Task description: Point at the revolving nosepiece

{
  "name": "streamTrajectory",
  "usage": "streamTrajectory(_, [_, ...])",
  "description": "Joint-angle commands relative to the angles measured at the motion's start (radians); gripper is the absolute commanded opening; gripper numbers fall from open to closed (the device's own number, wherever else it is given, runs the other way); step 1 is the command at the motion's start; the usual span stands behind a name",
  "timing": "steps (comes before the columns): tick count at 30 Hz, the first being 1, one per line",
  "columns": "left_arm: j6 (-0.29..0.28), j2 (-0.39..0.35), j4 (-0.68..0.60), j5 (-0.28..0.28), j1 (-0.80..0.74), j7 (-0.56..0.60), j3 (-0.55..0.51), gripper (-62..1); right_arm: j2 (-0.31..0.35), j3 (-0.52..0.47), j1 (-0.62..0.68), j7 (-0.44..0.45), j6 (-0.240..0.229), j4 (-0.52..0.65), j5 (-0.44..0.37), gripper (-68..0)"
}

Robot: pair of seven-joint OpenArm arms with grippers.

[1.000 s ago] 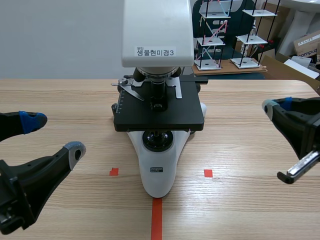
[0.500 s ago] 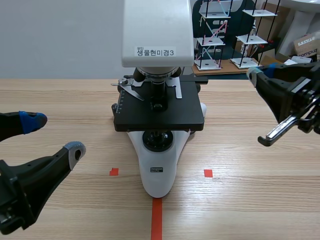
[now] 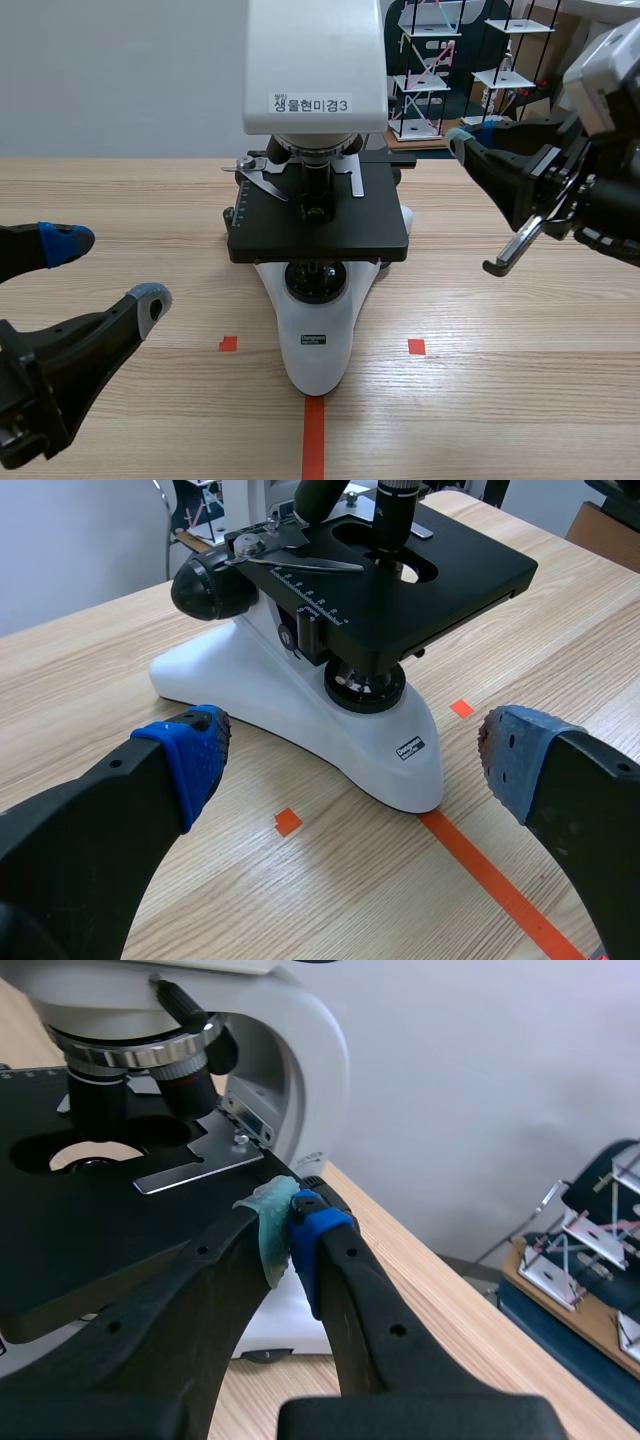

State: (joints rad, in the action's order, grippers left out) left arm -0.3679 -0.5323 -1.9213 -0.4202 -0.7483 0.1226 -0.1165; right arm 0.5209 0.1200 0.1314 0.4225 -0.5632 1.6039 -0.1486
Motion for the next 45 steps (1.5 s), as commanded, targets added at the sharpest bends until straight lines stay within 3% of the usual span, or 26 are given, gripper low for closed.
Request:
streamTrajectory(1, [-0.001, 0.0, -0.004, -0.006, -0.002, 0.011, -0.005, -8.2, 0.0, 0.013, -0.035, 0.026, -0.018, -0.004, -0.003, -67.4])
streamTrajectory(11, [-0.001, 0.0, -0.004, -0.006, -0.002, 0.011, -0.005, -8.2, 0.0, 0.071, -0.13, 0.07, -0.07, -0.061, 0.026, -67.4])
streamTrajectory(15, [-0.001, 0.0, -0.004, -0.006, -0.002, 0.011, -0.005, -8.2, -0.001, 0.083, -0.15, 0.079, -0.111, -0.061, 0.05, -67.4])
streamTrajectory(45, [-0.001, 0.0, -0.004, -0.006, -0.002, 0.011, -0.005, -8.2, -0.001, 0.098, -0.165, 0.077, -0.111, -0.061, 0.053, -67.4])
